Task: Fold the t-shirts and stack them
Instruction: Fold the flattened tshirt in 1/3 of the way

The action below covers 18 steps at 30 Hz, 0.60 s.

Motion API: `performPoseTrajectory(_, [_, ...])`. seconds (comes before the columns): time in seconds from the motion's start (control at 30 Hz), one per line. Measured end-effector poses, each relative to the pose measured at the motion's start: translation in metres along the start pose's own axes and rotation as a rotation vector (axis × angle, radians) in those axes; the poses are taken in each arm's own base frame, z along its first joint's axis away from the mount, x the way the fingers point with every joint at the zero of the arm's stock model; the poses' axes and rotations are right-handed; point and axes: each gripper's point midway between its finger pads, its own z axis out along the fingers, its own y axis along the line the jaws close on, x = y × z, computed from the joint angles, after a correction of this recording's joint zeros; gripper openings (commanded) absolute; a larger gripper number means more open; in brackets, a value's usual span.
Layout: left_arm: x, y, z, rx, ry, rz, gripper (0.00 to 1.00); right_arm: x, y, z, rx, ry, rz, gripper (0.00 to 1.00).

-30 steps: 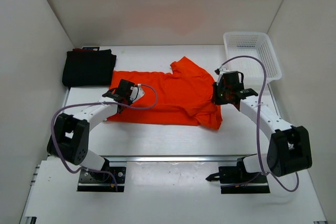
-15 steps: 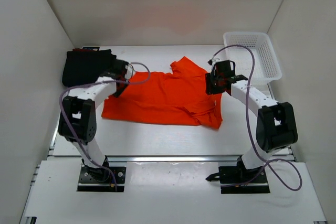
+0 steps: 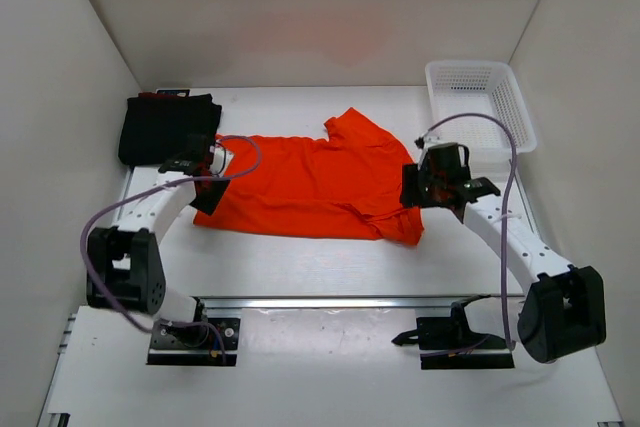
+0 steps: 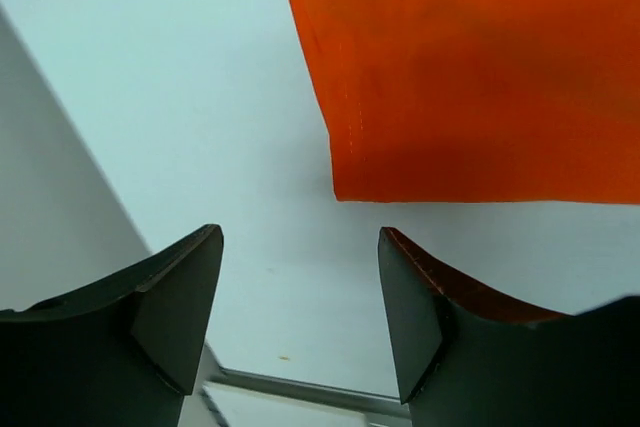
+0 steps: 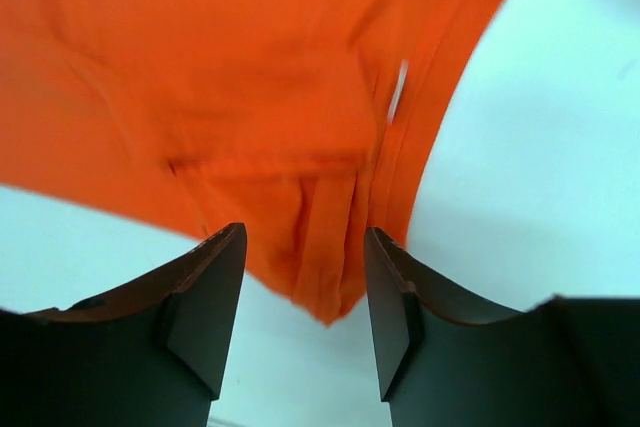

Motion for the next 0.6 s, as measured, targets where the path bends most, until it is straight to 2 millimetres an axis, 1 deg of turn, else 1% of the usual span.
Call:
performPoseTrajectory(0.07, [0.026,-0.003,0.020,0.034,0.105,-0.071,0.75,0.034,0.001,0.003,0.006,0.078,0.018,0.49])
performPoseTrajectory(0.13, [0.044,-0.005,0.035,0.062,0.184,-0.140,0.76,0.073,0.003,0.005,0.011,0.181,0.034,0.48])
performPoseTrajectory(0.2, [0.052,-0.009,0.043,0.083,0.223,-0.194,0.77,0.101,0.003,0.004,0.023,0.257,0.058,0.48])
performPoseTrajectory(0.23, [0.052,-0.011,0.045,0.095,0.229,-0.213,0.76,0.108,0.001,0.004,0.032,0.273,0.073,0.47])
performPoseTrajectory(0.3, [0.050,-0.017,0.046,0.116,0.230,-0.247,0.76,0.119,-0.004,0.003,0.056,0.291,0.104,0.48])
performPoseTrajectory(0.4, [0.048,-0.022,0.051,0.120,0.237,-0.285,0.76,0.123,-0.008,0.004,0.069,0.283,0.143,0.47])
performPoseTrajectory(0.47, [0.051,-0.026,0.057,0.119,0.262,-0.305,0.73,0.121,-0.009,0.007,0.070,0.267,0.159,0.46])
performPoseTrajectory(0.5, [0.055,-0.028,0.061,0.120,0.281,-0.317,0.69,0.121,-0.010,0.009,0.068,0.260,0.166,0.45])
performPoseTrajectory(0.53, [0.055,-0.028,0.062,0.122,0.293,-0.328,0.64,0.121,-0.010,0.010,0.066,0.254,0.175,0.43])
performPoseTrajectory(0.57, [0.055,-0.027,0.064,0.117,0.289,-0.344,0.59,0.123,-0.011,0.012,0.063,0.254,0.182,0.35])
performPoseTrajectory(0.6, [0.055,-0.026,0.065,0.116,0.291,-0.355,0.56,0.124,-0.011,0.014,0.062,0.251,0.191,0.26])
